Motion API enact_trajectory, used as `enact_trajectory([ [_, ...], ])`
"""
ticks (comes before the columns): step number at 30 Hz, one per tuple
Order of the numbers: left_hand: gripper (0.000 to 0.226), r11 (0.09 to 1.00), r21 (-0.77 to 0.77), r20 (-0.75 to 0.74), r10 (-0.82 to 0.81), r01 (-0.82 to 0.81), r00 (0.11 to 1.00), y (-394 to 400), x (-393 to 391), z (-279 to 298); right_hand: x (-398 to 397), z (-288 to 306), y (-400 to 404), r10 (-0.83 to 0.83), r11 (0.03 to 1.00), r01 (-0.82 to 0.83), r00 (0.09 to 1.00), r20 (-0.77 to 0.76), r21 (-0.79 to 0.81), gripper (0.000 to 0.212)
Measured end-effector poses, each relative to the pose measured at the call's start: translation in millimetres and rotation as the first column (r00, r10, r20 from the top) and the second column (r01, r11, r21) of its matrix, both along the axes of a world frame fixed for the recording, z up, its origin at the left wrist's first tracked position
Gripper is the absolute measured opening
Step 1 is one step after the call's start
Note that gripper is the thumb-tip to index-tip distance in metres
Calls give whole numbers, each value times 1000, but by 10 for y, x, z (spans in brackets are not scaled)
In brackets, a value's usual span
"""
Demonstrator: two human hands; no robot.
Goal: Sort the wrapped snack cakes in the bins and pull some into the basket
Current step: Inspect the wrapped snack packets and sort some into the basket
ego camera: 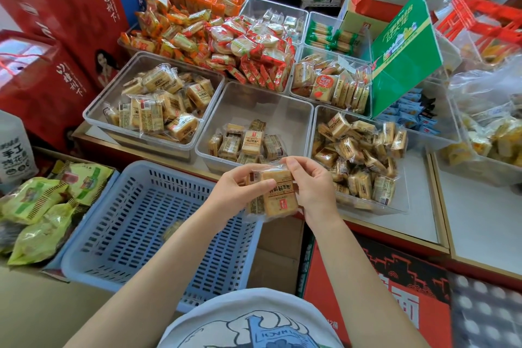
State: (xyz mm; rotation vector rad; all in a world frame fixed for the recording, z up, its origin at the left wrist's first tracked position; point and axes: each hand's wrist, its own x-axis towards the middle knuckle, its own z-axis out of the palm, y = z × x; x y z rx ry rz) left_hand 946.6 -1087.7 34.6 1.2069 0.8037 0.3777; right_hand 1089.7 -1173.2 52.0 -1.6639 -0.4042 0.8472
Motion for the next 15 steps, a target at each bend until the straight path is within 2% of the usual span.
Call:
enact_trajectory([
  [4,29,968,-184,27,179,-171,983,39,-17,-55,36,-8,-19,130,992,-130,989,-72,3,18],
  [8,30,893,-292,-35,348,-342,937,111,-14,-75,-2,-11,-48,288,958,-288,957,-42,7,22],
  [12,35,870,-333,-65,362,-362,930,121,-20,-93,-45,-20,-10,223,973,-223,975,19,49,11],
  [15,38,894,-282,-111,329,-347,938,136,-34,-117,-22,-22,6,199,979,-202,976,83,31,8],
])
